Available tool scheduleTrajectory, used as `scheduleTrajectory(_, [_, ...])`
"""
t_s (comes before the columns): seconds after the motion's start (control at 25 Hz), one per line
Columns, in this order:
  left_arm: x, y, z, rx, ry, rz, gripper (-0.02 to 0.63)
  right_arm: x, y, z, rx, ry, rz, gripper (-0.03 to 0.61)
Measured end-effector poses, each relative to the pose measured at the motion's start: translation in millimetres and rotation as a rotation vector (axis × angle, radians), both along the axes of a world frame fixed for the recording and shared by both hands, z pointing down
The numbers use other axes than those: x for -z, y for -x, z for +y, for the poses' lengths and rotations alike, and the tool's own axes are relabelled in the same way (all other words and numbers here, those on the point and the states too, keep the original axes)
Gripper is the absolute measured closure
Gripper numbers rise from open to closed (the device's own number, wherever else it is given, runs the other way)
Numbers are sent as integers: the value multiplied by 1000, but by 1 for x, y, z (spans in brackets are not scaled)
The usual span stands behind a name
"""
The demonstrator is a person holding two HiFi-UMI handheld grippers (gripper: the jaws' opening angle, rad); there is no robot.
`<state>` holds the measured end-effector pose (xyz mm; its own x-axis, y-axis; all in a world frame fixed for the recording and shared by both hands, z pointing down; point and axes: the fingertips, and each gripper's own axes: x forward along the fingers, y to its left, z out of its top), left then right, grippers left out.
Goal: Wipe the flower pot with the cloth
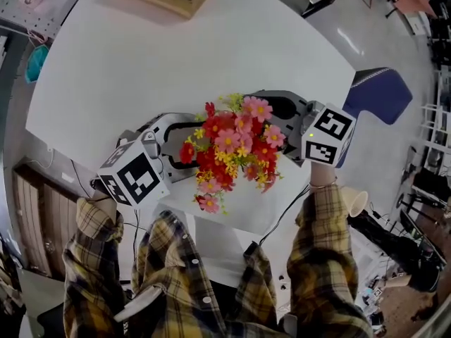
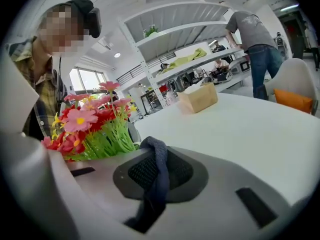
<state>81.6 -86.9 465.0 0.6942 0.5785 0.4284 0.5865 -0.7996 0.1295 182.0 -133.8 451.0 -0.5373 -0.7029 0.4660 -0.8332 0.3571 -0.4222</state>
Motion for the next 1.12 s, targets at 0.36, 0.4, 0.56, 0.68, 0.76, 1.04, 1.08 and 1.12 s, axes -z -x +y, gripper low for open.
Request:
scheduleTrajectory(0.36, [-2,28,-16,289,25,-21,288,-6,5,29,-113,33,-11,560])
scheduleTrajectory(0.4, [-3,35,-15,326,28,-30,288,-7,8,35,-126,39,-13,561])
scheduleTrajectory(0.56, [-5,62,8,439,31,-43,287,-7,21,61,-182,54,-26,560])
scheduleTrajectory(0.68, [-8,74,21,543,24,-50,287,-8,35,77,-229,57,-43,560])
scheduleTrajectory(0.76, [-5,76,24,630,36,-40,287,-9,45,87,-252,55,-42,560])
scheduleTrajectory(1.04, [4,63,19,775,31,12,287,-10,69,103,-334,44,-55,560])
scheduleTrajectory(1.08, [5,59,19,779,21,19,287,-10,71,104,-343,43,-65,560])
scheduleTrajectory(1.12, [6,57,17,787,13,24,287,-10,73,104,-349,43,-76,560])
